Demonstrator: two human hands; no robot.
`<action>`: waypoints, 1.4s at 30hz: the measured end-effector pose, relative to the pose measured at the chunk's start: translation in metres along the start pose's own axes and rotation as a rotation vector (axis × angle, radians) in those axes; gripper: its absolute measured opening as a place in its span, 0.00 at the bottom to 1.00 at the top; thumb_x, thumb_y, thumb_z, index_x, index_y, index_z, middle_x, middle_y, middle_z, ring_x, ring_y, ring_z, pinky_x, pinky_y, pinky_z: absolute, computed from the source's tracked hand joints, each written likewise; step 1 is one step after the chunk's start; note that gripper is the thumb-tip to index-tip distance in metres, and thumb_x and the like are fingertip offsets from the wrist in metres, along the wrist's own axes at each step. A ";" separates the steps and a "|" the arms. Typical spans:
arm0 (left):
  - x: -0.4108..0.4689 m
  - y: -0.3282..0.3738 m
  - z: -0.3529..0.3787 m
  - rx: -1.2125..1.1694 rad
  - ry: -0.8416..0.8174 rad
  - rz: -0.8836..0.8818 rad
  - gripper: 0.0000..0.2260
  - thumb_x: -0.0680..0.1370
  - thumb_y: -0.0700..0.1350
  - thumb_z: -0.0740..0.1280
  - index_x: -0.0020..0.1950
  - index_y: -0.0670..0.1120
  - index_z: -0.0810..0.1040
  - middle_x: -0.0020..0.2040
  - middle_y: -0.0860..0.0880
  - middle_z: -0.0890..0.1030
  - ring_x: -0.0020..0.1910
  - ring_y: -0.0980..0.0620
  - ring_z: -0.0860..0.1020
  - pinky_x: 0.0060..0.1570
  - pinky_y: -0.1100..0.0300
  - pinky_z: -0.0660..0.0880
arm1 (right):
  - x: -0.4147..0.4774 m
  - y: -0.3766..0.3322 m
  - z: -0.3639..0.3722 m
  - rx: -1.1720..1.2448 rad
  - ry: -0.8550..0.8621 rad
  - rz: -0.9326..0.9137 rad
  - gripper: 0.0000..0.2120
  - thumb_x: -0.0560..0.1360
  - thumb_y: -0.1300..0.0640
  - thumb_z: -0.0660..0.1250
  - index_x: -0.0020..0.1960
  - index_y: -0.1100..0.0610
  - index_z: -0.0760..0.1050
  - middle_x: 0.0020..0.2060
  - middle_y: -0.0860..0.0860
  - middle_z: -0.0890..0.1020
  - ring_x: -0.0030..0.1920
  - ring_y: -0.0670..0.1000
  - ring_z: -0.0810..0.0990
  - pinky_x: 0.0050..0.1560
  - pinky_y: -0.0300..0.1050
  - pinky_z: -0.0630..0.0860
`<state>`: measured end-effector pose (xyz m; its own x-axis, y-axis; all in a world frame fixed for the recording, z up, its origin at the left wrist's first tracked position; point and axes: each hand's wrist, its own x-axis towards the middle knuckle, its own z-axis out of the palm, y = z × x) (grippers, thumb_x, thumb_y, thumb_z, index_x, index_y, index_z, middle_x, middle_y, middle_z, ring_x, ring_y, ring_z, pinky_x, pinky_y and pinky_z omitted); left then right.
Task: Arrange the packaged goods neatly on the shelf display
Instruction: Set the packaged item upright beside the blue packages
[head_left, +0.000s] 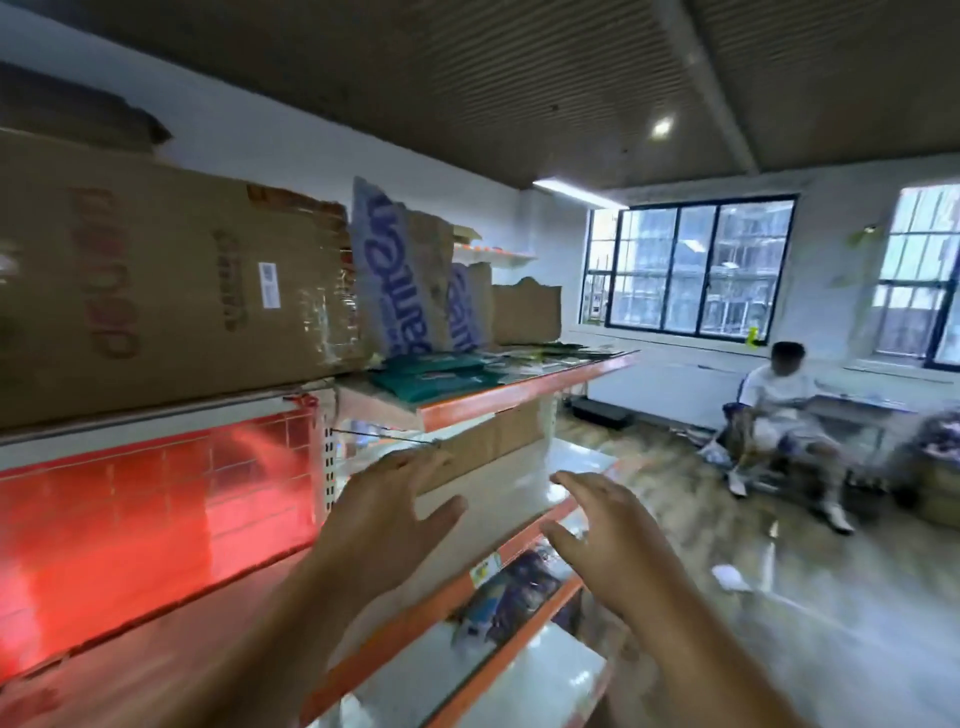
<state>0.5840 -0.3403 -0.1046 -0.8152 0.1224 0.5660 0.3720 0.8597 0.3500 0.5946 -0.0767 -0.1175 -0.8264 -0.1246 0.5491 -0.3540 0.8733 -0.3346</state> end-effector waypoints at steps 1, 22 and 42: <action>0.010 0.016 0.011 0.000 0.005 0.012 0.32 0.73 0.75 0.54 0.71 0.60 0.72 0.68 0.58 0.78 0.66 0.55 0.75 0.66 0.57 0.71 | -0.001 0.018 -0.013 -0.005 0.017 0.018 0.25 0.75 0.43 0.69 0.71 0.45 0.72 0.67 0.43 0.76 0.67 0.46 0.73 0.64 0.38 0.67; 0.179 0.124 0.176 -0.184 -0.019 0.186 0.24 0.78 0.64 0.64 0.72 0.60 0.73 0.70 0.60 0.75 0.68 0.57 0.73 0.68 0.58 0.70 | 0.072 0.214 -0.065 -0.186 0.001 0.152 0.23 0.78 0.43 0.65 0.72 0.42 0.69 0.67 0.39 0.72 0.66 0.44 0.71 0.60 0.38 0.68; 0.438 0.091 0.335 -0.056 0.018 0.150 0.27 0.77 0.66 0.62 0.74 0.57 0.71 0.71 0.54 0.76 0.67 0.51 0.75 0.68 0.52 0.70 | 0.340 0.354 0.021 -0.294 -0.045 0.055 0.23 0.78 0.43 0.66 0.71 0.43 0.70 0.69 0.42 0.73 0.69 0.46 0.71 0.68 0.45 0.70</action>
<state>0.1118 -0.0421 -0.0752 -0.7410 0.2375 0.6282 0.5132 0.8036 0.3015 0.1792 0.1801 -0.0649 -0.8616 -0.0886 0.4997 -0.1716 0.9775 -0.1227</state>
